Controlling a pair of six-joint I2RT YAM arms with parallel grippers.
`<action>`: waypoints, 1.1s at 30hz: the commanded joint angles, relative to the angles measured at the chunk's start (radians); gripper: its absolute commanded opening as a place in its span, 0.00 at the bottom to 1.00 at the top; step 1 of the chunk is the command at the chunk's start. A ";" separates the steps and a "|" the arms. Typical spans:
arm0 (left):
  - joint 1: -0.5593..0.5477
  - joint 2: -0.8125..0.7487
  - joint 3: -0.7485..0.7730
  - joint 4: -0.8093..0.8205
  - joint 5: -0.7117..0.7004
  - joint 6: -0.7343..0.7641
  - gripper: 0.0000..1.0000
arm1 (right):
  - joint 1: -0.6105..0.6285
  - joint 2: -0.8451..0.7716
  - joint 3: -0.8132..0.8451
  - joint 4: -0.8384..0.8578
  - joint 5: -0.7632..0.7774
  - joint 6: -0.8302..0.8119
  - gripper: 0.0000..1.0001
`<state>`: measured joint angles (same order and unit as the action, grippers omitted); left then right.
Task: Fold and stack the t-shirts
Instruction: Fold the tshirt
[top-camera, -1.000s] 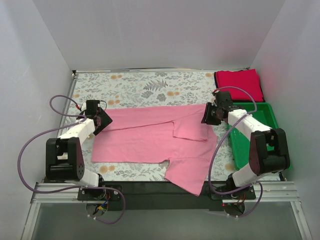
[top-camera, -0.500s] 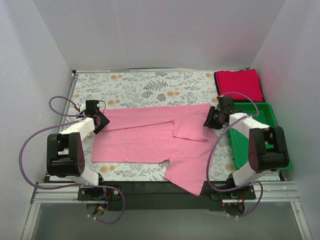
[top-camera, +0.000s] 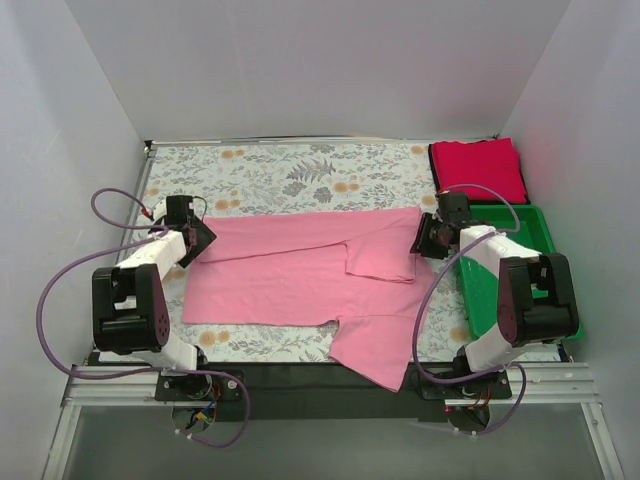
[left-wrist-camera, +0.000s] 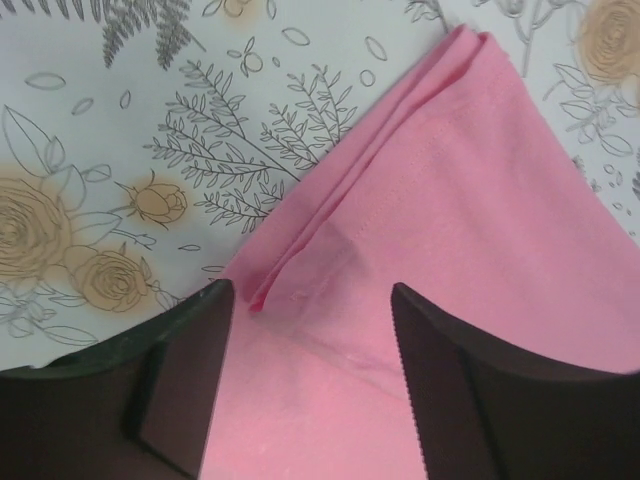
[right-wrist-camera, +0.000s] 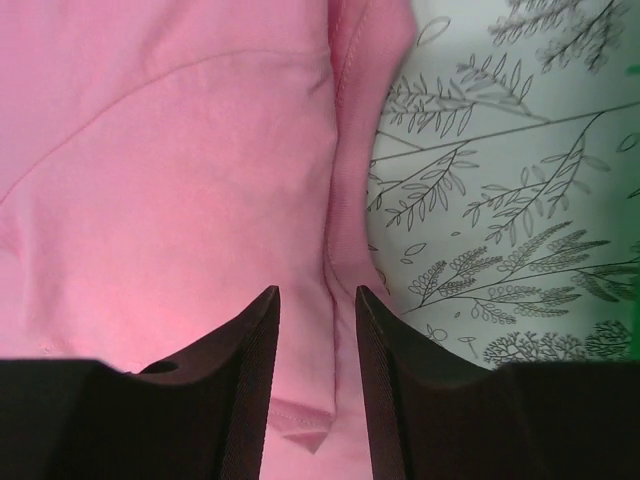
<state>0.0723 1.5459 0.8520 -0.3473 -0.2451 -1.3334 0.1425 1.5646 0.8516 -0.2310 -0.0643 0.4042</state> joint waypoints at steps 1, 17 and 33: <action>0.004 -0.121 0.058 -0.036 -0.039 0.035 0.67 | 0.038 -0.081 0.084 -0.040 0.050 -0.056 0.38; -0.238 0.057 0.136 -0.065 0.021 0.073 0.74 | 0.204 0.081 0.170 -0.142 0.164 -0.050 0.41; -0.195 0.476 0.467 -0.055 0.029 0.092 0.74 | 0.143 0.454 0.495 -0.128 0.255 -0.218 0.40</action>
<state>-0.1482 1.9190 1.2419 -0.3927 -0.2440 -1.2377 0.3233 1.9377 1.2922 -0.3618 0.1444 0.2562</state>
